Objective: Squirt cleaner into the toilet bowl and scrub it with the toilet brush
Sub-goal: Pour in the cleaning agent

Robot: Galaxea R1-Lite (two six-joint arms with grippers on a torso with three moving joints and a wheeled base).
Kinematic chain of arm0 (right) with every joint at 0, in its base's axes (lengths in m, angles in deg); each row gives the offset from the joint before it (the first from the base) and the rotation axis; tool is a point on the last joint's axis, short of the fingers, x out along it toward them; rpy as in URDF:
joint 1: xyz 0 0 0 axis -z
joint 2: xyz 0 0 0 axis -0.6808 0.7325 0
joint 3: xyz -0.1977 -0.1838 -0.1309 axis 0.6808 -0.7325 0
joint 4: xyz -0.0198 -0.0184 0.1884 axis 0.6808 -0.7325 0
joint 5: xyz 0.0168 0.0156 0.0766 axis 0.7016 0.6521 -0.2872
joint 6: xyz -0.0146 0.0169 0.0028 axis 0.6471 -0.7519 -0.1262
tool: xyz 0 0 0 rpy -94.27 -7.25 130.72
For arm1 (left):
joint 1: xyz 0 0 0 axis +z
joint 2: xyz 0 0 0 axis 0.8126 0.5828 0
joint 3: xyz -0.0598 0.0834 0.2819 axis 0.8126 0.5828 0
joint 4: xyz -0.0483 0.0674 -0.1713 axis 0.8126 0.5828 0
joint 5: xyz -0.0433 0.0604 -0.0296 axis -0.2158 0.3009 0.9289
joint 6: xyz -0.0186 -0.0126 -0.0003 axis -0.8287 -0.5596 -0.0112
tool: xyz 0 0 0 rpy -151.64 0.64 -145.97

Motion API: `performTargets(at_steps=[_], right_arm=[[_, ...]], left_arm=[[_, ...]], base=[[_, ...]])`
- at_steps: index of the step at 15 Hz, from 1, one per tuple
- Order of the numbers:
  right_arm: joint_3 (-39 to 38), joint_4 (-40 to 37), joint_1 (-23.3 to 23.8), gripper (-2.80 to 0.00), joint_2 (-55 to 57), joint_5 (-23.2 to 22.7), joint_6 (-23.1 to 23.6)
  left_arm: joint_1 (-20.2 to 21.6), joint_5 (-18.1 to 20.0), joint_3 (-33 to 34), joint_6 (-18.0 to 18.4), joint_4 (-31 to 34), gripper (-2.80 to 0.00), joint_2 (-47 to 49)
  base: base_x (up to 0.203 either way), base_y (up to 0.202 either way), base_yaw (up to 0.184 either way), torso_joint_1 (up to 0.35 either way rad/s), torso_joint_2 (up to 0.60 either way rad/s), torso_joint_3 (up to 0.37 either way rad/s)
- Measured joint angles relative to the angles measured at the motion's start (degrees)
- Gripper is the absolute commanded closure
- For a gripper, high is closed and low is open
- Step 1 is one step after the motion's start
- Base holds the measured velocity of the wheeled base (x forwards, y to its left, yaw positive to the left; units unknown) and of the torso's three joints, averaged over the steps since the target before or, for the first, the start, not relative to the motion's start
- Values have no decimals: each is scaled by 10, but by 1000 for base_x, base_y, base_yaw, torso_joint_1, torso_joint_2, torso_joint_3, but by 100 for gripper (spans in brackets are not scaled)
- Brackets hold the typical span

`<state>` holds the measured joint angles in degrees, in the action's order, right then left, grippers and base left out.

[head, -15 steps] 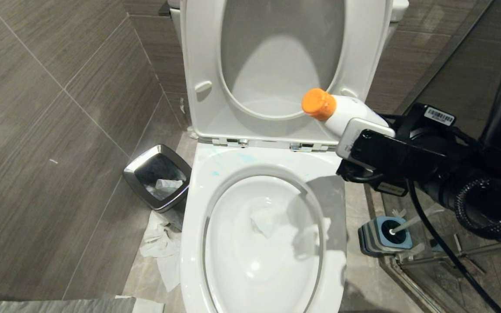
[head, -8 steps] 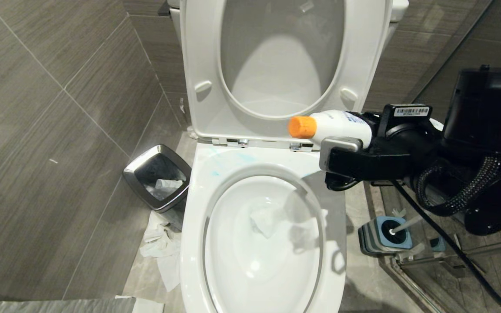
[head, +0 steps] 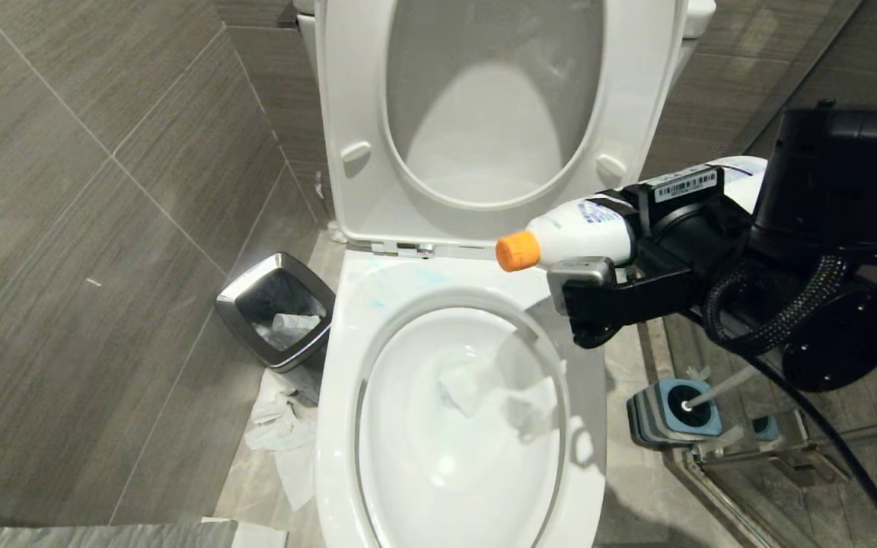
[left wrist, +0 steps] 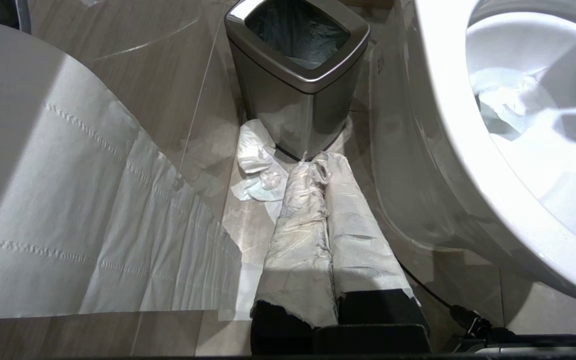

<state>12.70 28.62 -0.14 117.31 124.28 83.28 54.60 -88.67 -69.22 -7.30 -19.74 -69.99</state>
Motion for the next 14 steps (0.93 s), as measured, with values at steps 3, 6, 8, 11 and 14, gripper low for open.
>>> performTargets(at_steps=[3,6,8,11,14], right_arm=[[12,20,0,0,2,3,93],[14,91,-1,0,7,6,193],[14,111,-3,0,7,5,231],[10,111,-18,0,7,5,243],[9,129,-38,0,6,3,300]], left_arm=[[0,0,0,0,0,0,0],[0,0,0,0,0,0,0],[0,0,0,0,0,0,0],[0,0,0,0,0,0,0],[0,0,0,0,0,0,0]], base=[[0,0,0,0,0,0],[0,0,0,0,0,0],[0,0,0,0,0,0],[0,0,0,0,0,0],[0,0,0,0,0,0]])
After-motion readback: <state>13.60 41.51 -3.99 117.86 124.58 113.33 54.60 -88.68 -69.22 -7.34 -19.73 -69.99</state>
